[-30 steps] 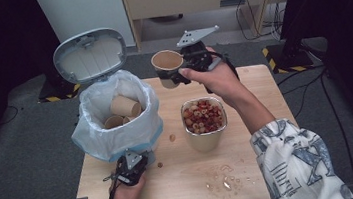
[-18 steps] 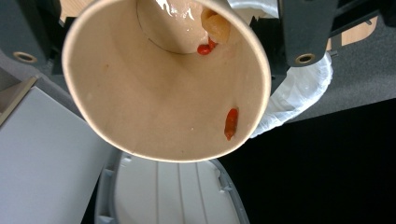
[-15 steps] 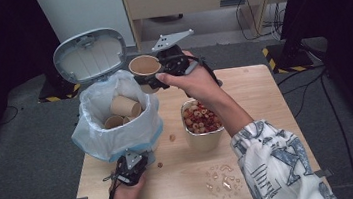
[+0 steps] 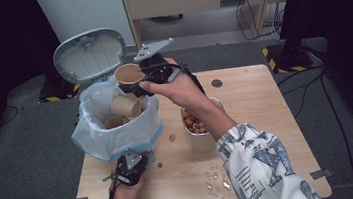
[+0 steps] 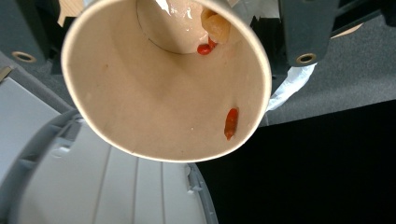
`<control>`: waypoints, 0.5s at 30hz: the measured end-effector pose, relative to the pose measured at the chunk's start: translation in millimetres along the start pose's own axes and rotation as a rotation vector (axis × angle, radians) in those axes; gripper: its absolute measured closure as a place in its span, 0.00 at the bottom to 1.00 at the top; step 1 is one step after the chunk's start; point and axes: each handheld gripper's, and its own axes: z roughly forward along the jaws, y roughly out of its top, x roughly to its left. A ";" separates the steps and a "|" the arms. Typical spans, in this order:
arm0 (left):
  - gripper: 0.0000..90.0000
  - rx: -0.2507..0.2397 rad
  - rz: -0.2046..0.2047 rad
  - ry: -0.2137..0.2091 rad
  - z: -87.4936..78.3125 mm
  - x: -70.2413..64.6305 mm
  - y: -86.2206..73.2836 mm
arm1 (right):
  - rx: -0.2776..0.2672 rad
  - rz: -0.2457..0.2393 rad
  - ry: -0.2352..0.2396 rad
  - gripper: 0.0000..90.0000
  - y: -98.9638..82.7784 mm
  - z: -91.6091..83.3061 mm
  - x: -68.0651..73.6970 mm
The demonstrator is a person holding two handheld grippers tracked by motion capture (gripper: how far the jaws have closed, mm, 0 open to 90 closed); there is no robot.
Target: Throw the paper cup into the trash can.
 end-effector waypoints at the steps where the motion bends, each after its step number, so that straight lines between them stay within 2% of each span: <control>1: 0.94 0.000 0.000 -0.001 0.0 0.1 0.0 | -0.003 0.000 0.003 0.36 -0.7 4.0 2.0; 12: 0.94 -0.001 -0.001 -0.001 0.1 0.0 -0.1 | 0.012 -0.016 0.009 0.36 -3.0 21.9 11.2; 14: 0.94 -0.001 -0.001 0.000 0.1 0.0 0.0 | 0.022 -0.025 0.005 0.34 -4.3 26.1 12.9; 15: 0.94 -0.001 -0.001 -0.001 0.0 0.1 -0.1 | 0.034 -0.031 -0.008 0.29 -6.1 31.2 14.8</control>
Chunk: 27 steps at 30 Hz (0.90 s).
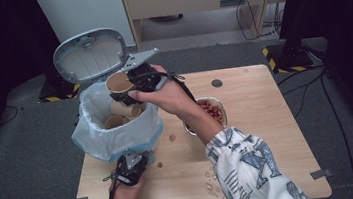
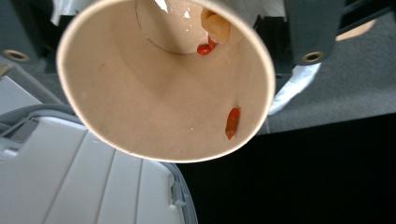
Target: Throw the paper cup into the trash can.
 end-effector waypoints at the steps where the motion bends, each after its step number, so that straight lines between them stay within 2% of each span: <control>1: 0.94 0.000 0.000 0.000 0.0 0.0 0.0 | 0.000 0.000 0.000 0.29 0.0 0.0 0.0; 2: 0.94 0.000 -0.001 -0.001 0.0 0.0 0.0 | -0.004 0.010 -0.002 0.17 -1.7 4.3 1.3; 4: 0.94 -0.001 -0.001 -0.002 0.1 0.2 0.0 | -0.007 -0.001 -0.011 0.14 -3.4 5.6 2.3; 11: 0.94 -0.001 -0.001 -0.002 0.1 0.2 0.0 | -0.019 0.020 -0.026 0.13 -7.5 1.3 -1.1; 16: 0.94 0.000 0.000 -0.001 0.0 0.1 0.0 | -0.005 0.018 -0.042 0.13 -10.9 -2.9 -4.1; 27: 0.94 0.000 -0.001 -0.002 0.0 0.2 0.0 | -0.002 0.050 -0.066 0.12 -18.2 -13.5 -12.9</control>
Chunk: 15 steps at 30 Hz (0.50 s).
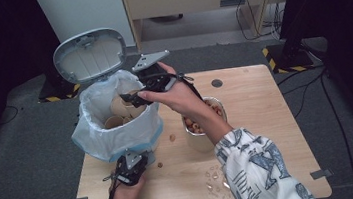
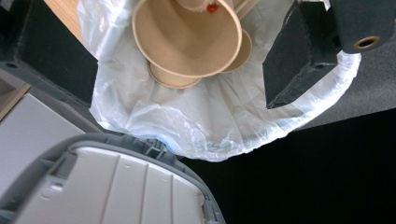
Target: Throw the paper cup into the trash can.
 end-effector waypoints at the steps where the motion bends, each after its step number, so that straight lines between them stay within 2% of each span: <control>1: 0.94 -0.001 0.000 0.000 0.1 0.0 -0.1 | -0.002 0.008 -0.007 0.12 -2.4 -3.4 -3.3; 15: 0.94 -0.001 0.000 -0.001 0.1 -0.1 -0.1 | -0.007 0.046 -0.051 0.11 -16.5 -27.6 -24.5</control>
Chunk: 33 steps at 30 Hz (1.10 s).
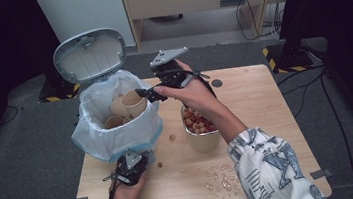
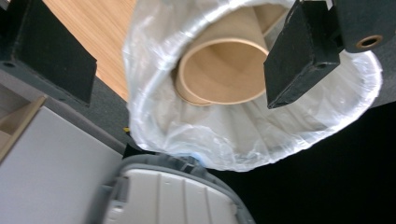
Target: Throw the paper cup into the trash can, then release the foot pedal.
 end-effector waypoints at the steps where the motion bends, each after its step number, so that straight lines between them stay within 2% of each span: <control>1: 0.94 0.000 0.000 0.000 0.0 0.0 0.0 | -0.001 0.006 -0.001 0.11 -0.8 -1.7 -1.5; 18: 0.94 0.000 -0.001 -0.001 0.0 0.2 -0.1 | 0.007 0.074 -0.056 0.10 -13.2 -21.0 -24.0; 29: 0.94 0.004 -0.005 0.000 -0.8 1.1 0.0 | 0.007 0.093 -0.084 0.09 -23.2 -37.7 -38.2; 30: 0.85 0.006 -0.023 0.015 -1.8 1.5 0.1 | 0.008 0.098 -0.098 0.09 -27.3 -44.5 -43.4; 31: 0.80 0.006 -0.023 0.015 -1.8 1.5 0.1 | 0.008 0.098 -0.098 0.09 -27.3 -44.5 -43.4; 33: 0.75 0.001 -0.037 0.016 -5.5 1.3 0.2 | 0.003 0.118 -0.122 0.09 -35.5 -56.8 -53.5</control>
